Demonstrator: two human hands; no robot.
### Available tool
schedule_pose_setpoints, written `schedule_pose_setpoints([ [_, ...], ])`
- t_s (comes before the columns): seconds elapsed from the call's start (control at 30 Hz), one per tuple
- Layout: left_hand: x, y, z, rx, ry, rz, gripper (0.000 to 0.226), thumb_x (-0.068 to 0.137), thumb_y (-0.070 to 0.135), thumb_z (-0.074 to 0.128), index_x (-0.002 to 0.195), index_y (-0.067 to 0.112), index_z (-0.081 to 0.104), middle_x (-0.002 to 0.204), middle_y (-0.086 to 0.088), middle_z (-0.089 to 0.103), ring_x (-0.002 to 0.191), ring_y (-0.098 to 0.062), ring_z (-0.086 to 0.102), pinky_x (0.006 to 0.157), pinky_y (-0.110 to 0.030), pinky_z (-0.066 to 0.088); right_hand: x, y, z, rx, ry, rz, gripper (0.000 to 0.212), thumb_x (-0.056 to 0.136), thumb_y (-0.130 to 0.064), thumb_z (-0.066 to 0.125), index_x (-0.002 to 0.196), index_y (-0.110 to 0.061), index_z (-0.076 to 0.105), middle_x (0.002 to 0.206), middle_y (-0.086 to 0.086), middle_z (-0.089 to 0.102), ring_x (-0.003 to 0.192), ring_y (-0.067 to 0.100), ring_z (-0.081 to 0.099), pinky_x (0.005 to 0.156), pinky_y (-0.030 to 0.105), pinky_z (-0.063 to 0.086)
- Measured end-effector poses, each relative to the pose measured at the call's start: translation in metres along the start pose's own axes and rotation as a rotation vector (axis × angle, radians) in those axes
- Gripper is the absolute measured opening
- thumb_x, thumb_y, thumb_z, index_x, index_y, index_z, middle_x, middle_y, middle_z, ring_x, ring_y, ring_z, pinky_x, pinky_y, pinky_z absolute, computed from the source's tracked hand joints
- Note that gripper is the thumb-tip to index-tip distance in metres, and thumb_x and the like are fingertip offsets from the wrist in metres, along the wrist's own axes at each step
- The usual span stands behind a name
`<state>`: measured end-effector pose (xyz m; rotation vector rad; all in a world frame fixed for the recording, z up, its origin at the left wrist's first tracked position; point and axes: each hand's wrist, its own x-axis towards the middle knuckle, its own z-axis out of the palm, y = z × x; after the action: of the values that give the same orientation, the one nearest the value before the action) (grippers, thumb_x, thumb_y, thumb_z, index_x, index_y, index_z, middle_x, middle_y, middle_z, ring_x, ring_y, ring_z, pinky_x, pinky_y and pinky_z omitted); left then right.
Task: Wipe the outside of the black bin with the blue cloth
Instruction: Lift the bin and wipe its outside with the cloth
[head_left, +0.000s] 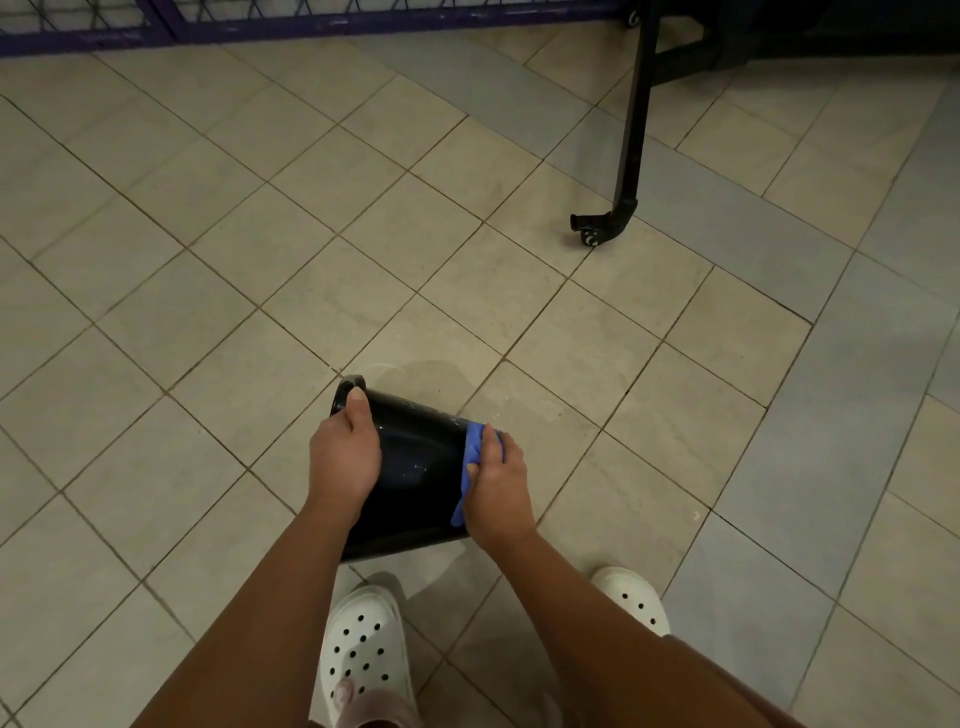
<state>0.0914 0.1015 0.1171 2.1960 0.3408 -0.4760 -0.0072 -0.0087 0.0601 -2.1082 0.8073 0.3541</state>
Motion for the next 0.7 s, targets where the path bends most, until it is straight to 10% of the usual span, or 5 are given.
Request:
schedule_pose_setpoints([
  [0.37,0.0,-0.001,0.0,0.0,-0.013,0.011,0.054,0.103,0.047,0.024,0.102,0.006,0.06,0.092,-0.013,0.062,0.085,-0.022,0.058,0.073,-0.032,0.04,0.008,0.005,0.001,0.048,0.01,-0.124,0.052,0.099,-0.02,0.039,0.147,-0.021,0.019,0.153,0.005,0.015,0.139,0.021,0.021,0.112,0.03,0.021],
  [0.53,-0.001,0.001,-0.003,0.03,0.013,0.034,0.051,0.104,0.044,0.023,0.092,0.007,0.057,0.089,-0.015,0.062,0.08,-0.022,0.056,0.074,-0.033,0.039,0.008,0.004,0.006,-0.07,-0.049,0.151,0.088,0.085,-0.016,0.064,0.149,-0.022,0.004,0.154,0.008,0.006,0.139,0.027,0.018,0.113,0.038,0.029],
  [0.7,0.0,0.004,-0.002,0.059,-0.017,0.054,0.052,0.103,0.044,0.022,0.086,0.01,0.057,0.087,-0.015,0.061,0.078,-0.022,0.057,0.068,-0.031,0.041,-0.008,0.004,0.024,-0.163,0.077,-0.075,0.081,0.088,-0.014,0.059,0.149,-0.015,0.006,0.155,0.009,0.01,0.143,0.028,0.007,0.116,0.04,0.021],
])
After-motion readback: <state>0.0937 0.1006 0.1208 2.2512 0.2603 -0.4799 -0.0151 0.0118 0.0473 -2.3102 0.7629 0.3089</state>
